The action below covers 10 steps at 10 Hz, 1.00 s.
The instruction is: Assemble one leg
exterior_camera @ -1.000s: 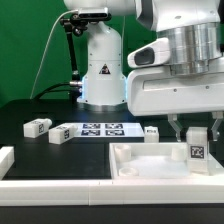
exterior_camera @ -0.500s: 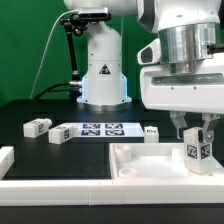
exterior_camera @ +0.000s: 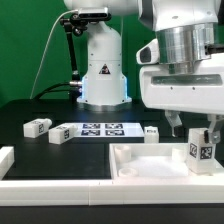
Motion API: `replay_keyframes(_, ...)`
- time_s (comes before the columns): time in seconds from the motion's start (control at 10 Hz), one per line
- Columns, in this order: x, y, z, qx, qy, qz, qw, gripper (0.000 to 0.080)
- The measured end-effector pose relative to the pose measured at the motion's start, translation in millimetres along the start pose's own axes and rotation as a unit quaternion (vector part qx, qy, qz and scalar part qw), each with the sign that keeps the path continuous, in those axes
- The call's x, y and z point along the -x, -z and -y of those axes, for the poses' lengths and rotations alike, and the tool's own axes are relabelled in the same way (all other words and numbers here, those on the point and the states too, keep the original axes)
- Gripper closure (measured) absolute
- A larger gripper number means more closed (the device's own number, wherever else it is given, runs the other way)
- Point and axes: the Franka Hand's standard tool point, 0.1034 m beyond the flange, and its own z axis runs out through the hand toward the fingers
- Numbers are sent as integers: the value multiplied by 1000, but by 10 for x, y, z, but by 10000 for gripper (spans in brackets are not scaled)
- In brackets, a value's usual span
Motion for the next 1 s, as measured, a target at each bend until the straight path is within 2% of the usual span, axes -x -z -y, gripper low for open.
replay_keyframes(0.1, 29, -4, 23, 0, 57, 0, 998, 173)
replay_keyframes(0.3, 91, -32, 33, 9, 169, 6, 985, 155)
replay_keyframes(0.7, 105, -123, 4, 41, 382, -5, 923, 150)
replay_keyframes(0.9, 65, -115, -2, 42, 463, -6, 885, 150)
replay_keyframes(1.0, 70, -117, -2, 42, 477, -5, 878, 150)
